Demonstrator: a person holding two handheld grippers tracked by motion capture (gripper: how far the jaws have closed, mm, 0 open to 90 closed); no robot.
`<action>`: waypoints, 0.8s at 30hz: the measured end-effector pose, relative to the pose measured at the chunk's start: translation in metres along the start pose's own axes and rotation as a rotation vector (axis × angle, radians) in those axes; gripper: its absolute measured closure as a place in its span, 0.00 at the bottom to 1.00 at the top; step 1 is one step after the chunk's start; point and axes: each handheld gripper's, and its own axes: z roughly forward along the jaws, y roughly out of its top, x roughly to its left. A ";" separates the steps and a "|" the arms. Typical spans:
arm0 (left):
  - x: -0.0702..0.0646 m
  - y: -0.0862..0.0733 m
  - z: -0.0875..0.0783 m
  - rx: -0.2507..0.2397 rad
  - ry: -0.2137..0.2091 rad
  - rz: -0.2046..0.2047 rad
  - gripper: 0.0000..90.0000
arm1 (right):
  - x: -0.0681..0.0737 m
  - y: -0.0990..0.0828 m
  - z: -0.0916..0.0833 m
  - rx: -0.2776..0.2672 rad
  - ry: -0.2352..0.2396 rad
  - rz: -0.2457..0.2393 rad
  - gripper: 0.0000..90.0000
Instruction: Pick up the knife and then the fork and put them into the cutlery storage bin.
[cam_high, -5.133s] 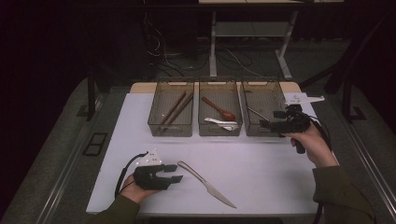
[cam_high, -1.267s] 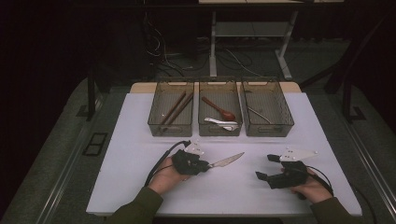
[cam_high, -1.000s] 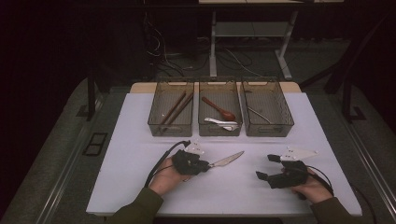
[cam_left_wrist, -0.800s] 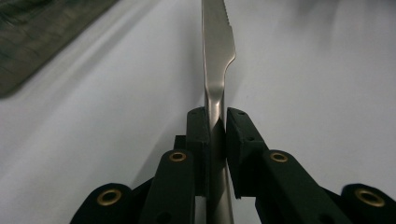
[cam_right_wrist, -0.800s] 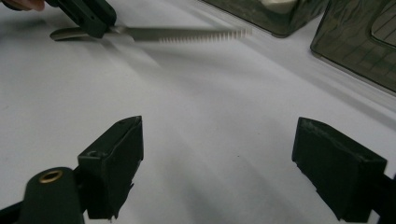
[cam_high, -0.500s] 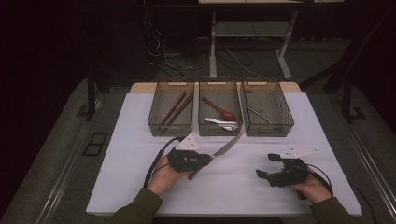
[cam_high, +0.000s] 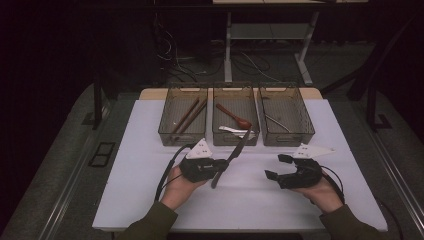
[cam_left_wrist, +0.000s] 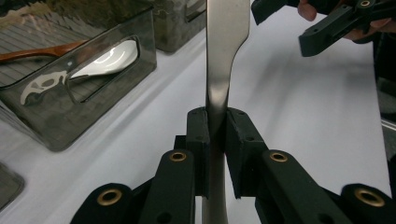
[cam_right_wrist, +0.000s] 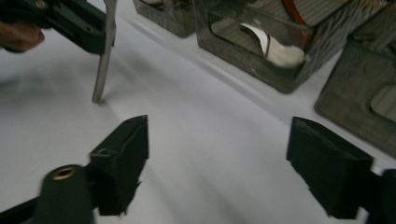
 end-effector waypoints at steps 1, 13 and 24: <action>-0.001 0.000 0.001 -0.003 0.008 -0.004 0.88 | 0.001 0.003 0.002 -0.007 0.003 0.002 0.33; -0.003 0.009 0.015 -0.026 0.076 -0.028 0.88 | 0.005 0.039 0.016 -0.097 0.131 0.076 0.57; -0.008 0.010 0.023 -0.048 0.091 -0.037 0.88 | 0.012 0.058 0.043 -0.109 0.195 0.084 0.69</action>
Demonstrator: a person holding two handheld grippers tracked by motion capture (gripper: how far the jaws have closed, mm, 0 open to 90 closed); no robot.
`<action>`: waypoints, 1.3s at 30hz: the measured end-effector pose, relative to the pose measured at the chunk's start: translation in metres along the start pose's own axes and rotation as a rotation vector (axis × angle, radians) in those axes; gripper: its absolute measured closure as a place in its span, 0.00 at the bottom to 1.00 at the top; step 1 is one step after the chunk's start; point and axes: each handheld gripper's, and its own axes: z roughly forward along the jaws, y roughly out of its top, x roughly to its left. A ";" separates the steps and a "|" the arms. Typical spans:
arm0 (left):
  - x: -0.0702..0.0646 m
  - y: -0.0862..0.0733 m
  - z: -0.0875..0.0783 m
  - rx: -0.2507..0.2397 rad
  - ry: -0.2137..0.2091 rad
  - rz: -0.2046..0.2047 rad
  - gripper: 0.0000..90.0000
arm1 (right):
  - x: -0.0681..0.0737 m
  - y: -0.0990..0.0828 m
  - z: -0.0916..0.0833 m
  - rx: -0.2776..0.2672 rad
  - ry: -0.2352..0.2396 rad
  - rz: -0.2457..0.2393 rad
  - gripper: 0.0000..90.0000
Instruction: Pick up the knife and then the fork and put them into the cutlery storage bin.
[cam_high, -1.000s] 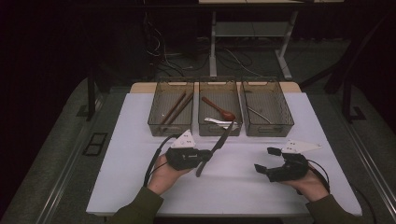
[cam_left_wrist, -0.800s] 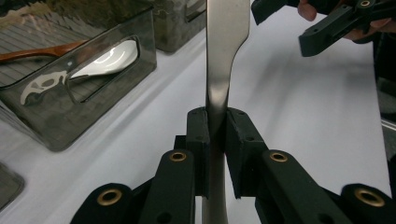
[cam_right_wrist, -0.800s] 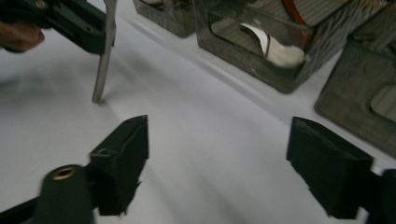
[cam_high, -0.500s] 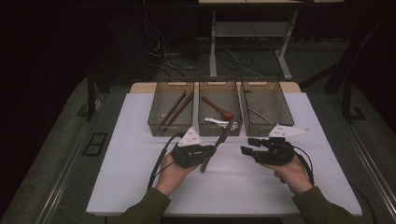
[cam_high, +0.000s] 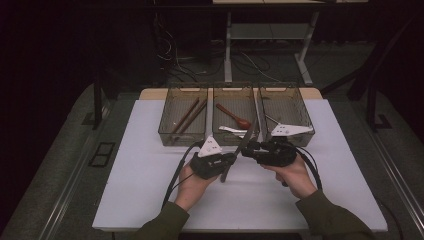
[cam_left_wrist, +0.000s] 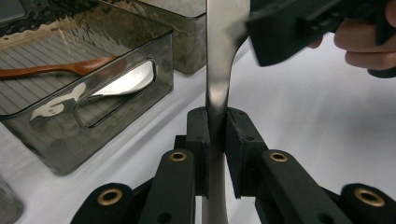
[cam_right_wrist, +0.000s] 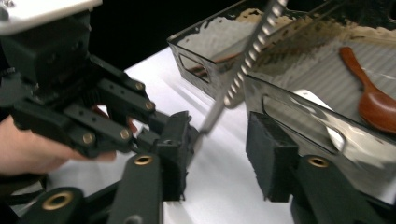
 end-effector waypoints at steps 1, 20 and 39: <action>-0.001 0.000 0.001 -0.004 0.003 -0.002 0.88 | 0.000 0.002 0.002 0.005 0.007 0.001 0.71; 0.005 -0.002 -0.001 -0.035 -0.025 0.004 0.81 | -0.003 0.010 0.015 -0.014 0.094 0.036 0.97; 0.014 -0.024 -0.022 -0.041 -0.085 0.050 0.31 | -0.010 0.022 -0.010 0.061 -0.038 -0.058 0.98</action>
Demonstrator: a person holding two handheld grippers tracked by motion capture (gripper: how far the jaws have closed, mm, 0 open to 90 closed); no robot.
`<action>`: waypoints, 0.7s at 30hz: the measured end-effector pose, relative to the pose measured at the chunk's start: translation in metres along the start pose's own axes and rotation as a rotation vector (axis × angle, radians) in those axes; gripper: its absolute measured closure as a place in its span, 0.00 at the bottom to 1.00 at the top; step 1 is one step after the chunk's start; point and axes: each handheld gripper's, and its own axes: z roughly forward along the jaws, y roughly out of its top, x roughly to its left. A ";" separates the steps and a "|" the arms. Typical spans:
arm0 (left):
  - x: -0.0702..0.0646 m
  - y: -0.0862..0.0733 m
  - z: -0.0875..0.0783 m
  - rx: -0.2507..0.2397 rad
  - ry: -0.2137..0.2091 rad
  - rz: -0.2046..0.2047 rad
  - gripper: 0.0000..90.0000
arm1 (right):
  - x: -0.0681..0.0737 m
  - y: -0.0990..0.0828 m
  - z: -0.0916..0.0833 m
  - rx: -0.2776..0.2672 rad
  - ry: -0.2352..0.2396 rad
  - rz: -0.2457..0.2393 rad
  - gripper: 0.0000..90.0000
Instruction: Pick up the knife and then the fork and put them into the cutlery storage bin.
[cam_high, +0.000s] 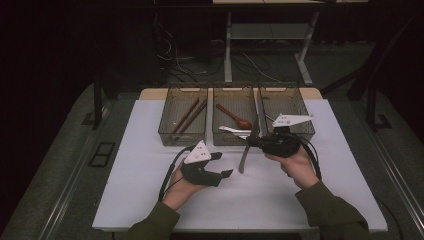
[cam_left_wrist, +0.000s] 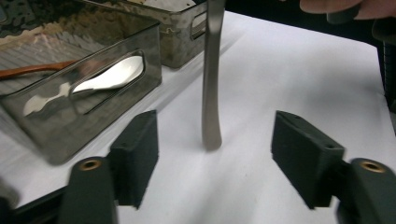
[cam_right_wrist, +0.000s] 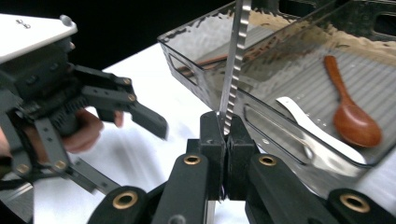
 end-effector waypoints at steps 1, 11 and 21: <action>0.000 -0.001 -0.002 0.000 0.002 0.001 0.30 | -0.001 0.000 -0.002 0.007 -0.006 -0.006 0.98; 0.004 -0.015 -0.019 0.024 0.004 -0.041 0.14 | -0.016 0.005 -0.021 0.050 -0.109 -0.033 0.98; 0.011 -0.040 -0.049 0.039 0.012 -0.082 0.02 | -0.035 0.011 -0.042 0.046 -0.162 -0.017 0.98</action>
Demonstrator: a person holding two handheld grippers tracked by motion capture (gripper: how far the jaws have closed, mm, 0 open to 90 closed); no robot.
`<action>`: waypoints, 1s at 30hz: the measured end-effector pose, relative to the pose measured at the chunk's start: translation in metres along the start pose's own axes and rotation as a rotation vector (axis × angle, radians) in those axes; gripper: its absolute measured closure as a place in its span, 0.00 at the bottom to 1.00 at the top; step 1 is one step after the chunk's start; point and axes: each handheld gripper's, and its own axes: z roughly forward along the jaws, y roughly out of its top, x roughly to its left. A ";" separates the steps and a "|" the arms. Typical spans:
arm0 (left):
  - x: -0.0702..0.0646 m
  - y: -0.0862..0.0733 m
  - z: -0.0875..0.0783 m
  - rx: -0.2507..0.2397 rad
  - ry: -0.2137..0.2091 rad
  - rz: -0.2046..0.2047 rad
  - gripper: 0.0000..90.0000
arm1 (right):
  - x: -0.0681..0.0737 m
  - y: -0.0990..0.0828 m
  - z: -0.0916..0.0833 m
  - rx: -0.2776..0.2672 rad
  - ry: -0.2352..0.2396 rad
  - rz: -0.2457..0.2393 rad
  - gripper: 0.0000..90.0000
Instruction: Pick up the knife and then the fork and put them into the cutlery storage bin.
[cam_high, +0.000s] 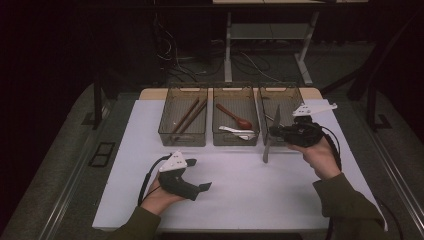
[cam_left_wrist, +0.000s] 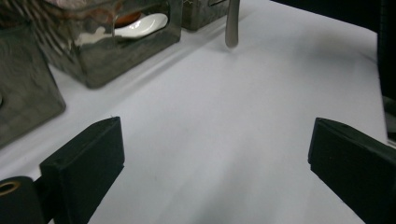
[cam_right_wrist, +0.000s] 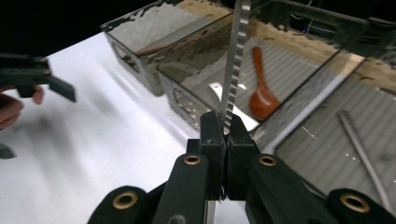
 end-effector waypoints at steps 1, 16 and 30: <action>0.001 -0.003 -0.003 0.003 -0.001 -0.003 0.01 | -0.002 0.001 -0.002 0.000 -0.007 -0.001 0.98; 0.007 -0.020 -0.020 0.003 0.009 -0.026 0.00 | -0.029 0.036 -0.041 -0.041 -0.093 0.019 0.98; 0.007 -0.020 -0.019 0.009 0.009 -0.013 0.00 | -0.076 0.068 -0.050 -0.024 -0.257 0.040 0.98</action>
